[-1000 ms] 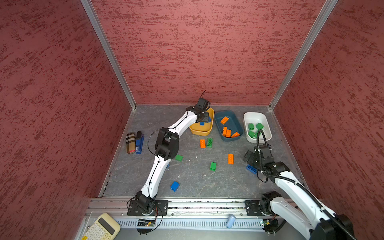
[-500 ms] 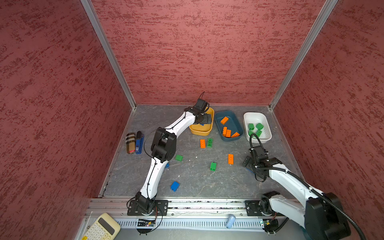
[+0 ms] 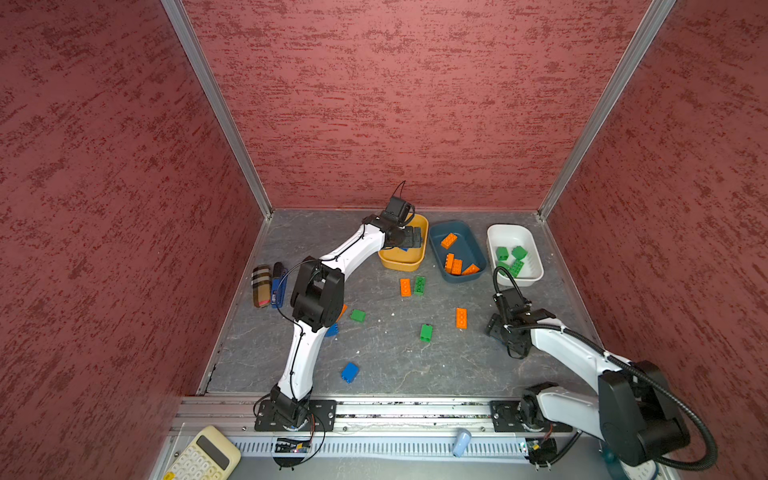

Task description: Sort the legos into containers by color

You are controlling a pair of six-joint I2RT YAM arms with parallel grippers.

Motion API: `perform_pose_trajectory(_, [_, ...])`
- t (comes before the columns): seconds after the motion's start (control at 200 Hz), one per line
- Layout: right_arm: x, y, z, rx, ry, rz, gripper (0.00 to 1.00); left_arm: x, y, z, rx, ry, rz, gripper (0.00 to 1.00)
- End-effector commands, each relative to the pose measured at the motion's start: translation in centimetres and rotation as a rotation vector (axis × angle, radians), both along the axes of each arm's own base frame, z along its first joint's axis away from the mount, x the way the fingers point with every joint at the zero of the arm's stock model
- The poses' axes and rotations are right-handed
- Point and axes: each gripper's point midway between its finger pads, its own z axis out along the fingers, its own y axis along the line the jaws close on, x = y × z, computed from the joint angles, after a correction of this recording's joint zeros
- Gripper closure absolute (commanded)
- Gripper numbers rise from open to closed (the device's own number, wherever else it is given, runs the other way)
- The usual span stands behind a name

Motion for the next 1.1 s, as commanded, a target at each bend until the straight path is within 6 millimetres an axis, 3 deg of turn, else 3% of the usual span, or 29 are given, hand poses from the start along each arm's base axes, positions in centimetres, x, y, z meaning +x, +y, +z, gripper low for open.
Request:
perform_pose_trajectory(0.0, [0.8,0.3,0.1,0.015,-0.018,-0.004,0.2,0.4,0.5,3.2,-0.04,-0.074,0.002,0.01])
perform_pose_trajectory(0.516, [1.5,1.7,0.5,0.067,-0.097,0.092,0.38,-0.9,1.3,5.5,-0.132,-0.087,0.02,0.01])
perform_pose_trajectory(0.651, [3.3,3.5,3.1,0.121,-0.223,0.205,0.41,-2.3,1.5,6.2,-0.172,-0.064,-0.006,0.01])
perform_pose_trajectory(0.787, [5.6,6.2,6.4,0.185,-0.365,0.347,0.43,-5.1,-0.3,7.0,-0.271,-0.018,-0.15,0.01])
perform_pose_trajectory(0.957, [8.6,10.8,10.5,0.197,-0.565,0.609,0.45,-9.7,-2.7,6.8,-0.381,0.117,-0.309,0.01])
perform_pose_trajectory(1.097, [10.2,15.1,13.5,0.192,-0.724,0.846,0.46,-12.7,-3.4,6.3,-0.398,0.144,-0.387,0.0])
